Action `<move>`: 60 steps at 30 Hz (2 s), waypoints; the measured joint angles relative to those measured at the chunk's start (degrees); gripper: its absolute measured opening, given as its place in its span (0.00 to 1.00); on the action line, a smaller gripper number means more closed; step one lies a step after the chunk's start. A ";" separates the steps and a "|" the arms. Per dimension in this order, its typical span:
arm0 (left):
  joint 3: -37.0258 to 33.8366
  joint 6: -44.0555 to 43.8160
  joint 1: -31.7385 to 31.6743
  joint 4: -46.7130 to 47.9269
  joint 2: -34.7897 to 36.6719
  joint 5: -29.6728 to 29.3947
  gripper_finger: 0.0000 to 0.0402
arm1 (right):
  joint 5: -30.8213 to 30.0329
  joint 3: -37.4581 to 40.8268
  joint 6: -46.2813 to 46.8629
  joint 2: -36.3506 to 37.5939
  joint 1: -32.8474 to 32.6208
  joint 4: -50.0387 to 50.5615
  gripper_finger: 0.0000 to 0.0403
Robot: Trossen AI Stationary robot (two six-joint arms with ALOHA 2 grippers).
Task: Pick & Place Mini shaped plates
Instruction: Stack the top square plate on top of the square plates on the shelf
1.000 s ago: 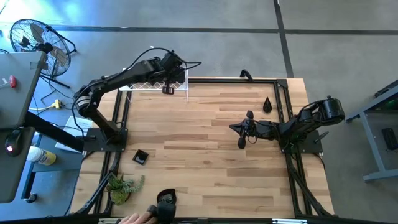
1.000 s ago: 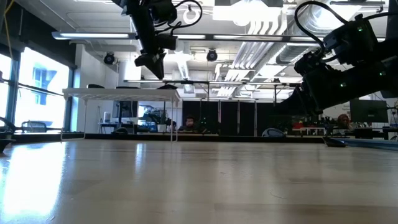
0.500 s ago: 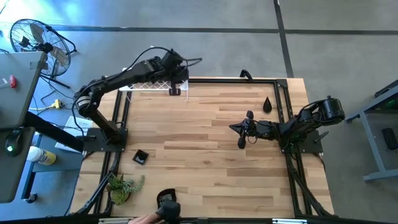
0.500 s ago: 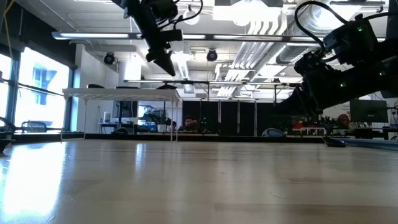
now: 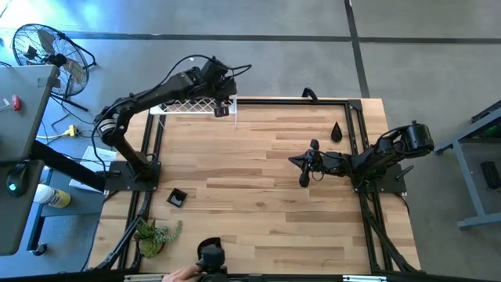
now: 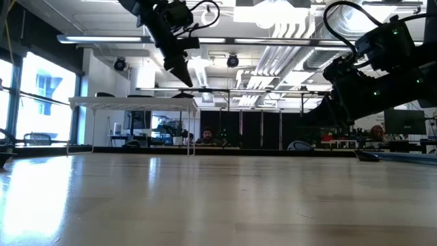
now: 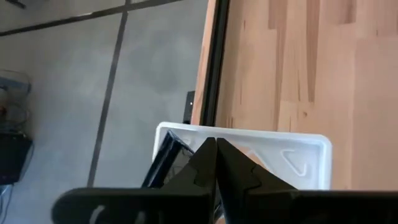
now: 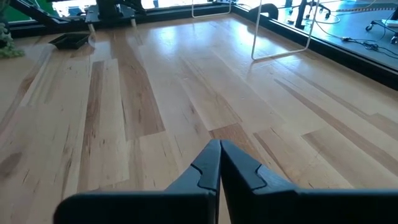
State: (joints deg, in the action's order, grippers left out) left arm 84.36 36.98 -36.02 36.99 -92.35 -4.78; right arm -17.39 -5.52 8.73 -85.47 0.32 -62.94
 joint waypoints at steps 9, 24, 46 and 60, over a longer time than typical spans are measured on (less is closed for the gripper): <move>-0.04 -1.16 0.01 0.30 -3.31 -0.50 0.00 | 0.74 0.00 0.17 0.00 0.01 -0.17 0.01; -0.02 -3.22 -1.87 -0.59 -3.29 1.44 0.00 | 1.29 0.00 0.00 0.00 0.00 -0.32 0.00; 9.16 -31.51 -0.36 12.20 -3.05 -8.90 0.29 | 1.66 0.00 0.05 0.00 0.00 -1.20 0.02; 9.11 -32.92 -0.34 12.03 -7.31 -11.02 0.36 | 1.70 0.00 0.17 0.00 0.02 -1.43 0.01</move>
State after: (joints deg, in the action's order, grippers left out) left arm 93.47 4.06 -36.36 49.03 -99.66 -15.80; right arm -15.68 -5.52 8.91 -85.47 0.33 -64.36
